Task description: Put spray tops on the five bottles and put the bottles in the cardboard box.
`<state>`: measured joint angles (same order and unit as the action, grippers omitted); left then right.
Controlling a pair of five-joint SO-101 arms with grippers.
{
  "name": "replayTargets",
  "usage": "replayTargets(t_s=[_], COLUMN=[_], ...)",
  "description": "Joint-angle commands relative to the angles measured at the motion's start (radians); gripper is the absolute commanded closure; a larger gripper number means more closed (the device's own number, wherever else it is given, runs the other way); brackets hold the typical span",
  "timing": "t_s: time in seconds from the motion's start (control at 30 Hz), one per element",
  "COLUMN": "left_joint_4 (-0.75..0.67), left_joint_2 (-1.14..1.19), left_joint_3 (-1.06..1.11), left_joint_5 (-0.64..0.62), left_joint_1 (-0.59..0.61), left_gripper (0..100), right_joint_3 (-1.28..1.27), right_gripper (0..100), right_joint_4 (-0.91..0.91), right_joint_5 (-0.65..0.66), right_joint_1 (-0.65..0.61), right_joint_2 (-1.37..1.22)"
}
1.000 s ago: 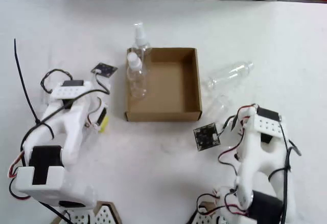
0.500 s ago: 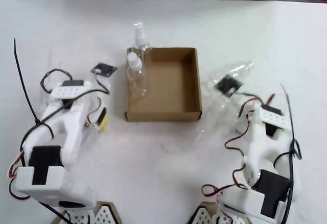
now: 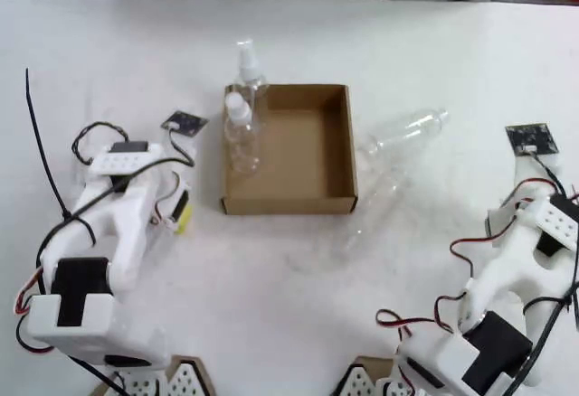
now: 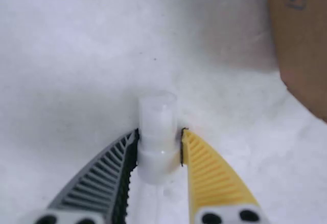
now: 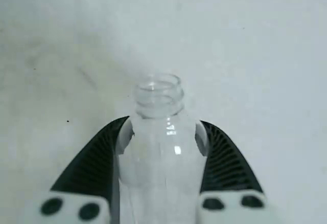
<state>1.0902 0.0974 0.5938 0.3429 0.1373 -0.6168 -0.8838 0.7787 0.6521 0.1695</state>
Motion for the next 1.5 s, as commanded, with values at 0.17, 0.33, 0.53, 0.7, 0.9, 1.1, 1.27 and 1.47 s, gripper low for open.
replayTargets(t_s=[0.17,0.33,0.53,0.7,0.9,1.1,1.27,1.47], left_joint_4=[0.017,0.021,0.021,0.021,0.021,0.021,0.021,0.021], left_joint_2=[0.008,0.008,0.008,0.008,0.008,0.008,0.008,0.008], left_joint_3=[-0.015,-0.015,-0.015,-0.015,-0.015,-0.015,-0.015,-0.015], left_joint_5=[0.014,0.014,0.014,0.014,0.014,0.014,0.014,0.014], left_joint_1=[0.027,0.027,0.036,0.036,0.036,0.036,0.036,0.036], left_gripper=[98,98,98,98,98,98,98,98], right_joint_3=[0.084,0.235,0.387,0.404,0.404,0.399,0.396,0.393], right_gripper=[78.3,77.6,77.1,67.9,68.0,68.0,68.0,68.0], right_joint_4=[0.047,0.051,-0.142,-0.180,-0.117,-0.091,-0.094,-0.084], right_joint_5=[-0.002,-0.002,0.149,0.216,0.255,0.371,0.433,0.496], right_joint_1=[0.050,0.064,0.077,0.074,0.074,0.076,0.073,0.068], right_joint_2=[-0.124,-0.252,-0.309,-0.318,-0.354,-0.364,-0.366,-0.438])
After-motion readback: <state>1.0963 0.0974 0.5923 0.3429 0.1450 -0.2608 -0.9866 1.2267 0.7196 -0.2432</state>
